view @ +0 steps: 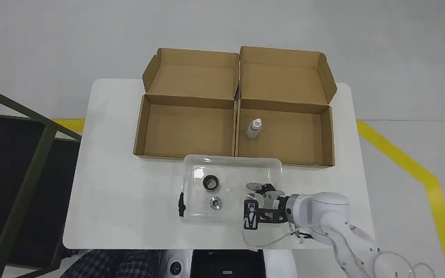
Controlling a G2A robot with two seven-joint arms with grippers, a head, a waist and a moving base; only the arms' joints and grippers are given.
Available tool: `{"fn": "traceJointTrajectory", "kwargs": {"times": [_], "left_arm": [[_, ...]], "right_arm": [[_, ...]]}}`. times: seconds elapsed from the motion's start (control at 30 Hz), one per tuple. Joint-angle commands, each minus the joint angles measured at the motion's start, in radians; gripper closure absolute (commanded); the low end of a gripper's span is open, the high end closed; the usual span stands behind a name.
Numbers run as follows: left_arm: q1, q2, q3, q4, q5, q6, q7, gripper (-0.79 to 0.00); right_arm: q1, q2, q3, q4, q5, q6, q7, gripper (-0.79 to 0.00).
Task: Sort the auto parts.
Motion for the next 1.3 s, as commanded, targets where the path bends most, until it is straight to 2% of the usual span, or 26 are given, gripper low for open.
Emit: {"fn": "traceJointTrajectory", "kwargs": {"times": [0.0,0.07,0.2,0.3,0.33,0.43,0.83,1.27], "left_arm": [[0.0,0.0,0.0,0.0,0.0,0.0,0.0,-0.785],[0.0,0.0,0.0,0.0,0.0,0.0,0.0,-0.785],[0.0,0.0,0.0,0.0,0.0,0.0,0.0,-0.785],[0.0,0.0,0.0,0.0,0.0,0.0,0.0,-0.785],[0.0,0.0,0.0,0.0,0.0,0.0,0.0,-0.785],[0.0,0.0,0.0,0.0,0.0,0.0,0.0,-0.785],[0.0,0.0,0.0,0.0,0.0,0.0,0.0,-0.785],[0.0,0.0,0.0,0.0,0.0,0.0,0.0,-0.785]], "right_arm": [[0.007,-0.001,-0.008,0.006,-0.001,0.001,0.011,-0.437],[0.014,-0.001,-0.016,0.013,-0.001,0.003,0.021,-0.382],[0.024,-0.002,-0.029,0.025,-0.004,0.012,0.036,-0.32],[0.029,-0.003,-0.035,0.029,-0.004,0.017,0.043,-0.222],[0.03,-0.003,-0.036,0.029,-0.005,0.019,0.045,-0.185],[0.031,-0.002,-0.04,0.027,-0.004,0.02,0.05,0.0],[0.033,0.003,-0.033,-0.021,0.05,-0.002,0.008,0.0],[0.094,-0.006,-0.023,0.033,0.261,0.053,-0.117,0.0]]}}
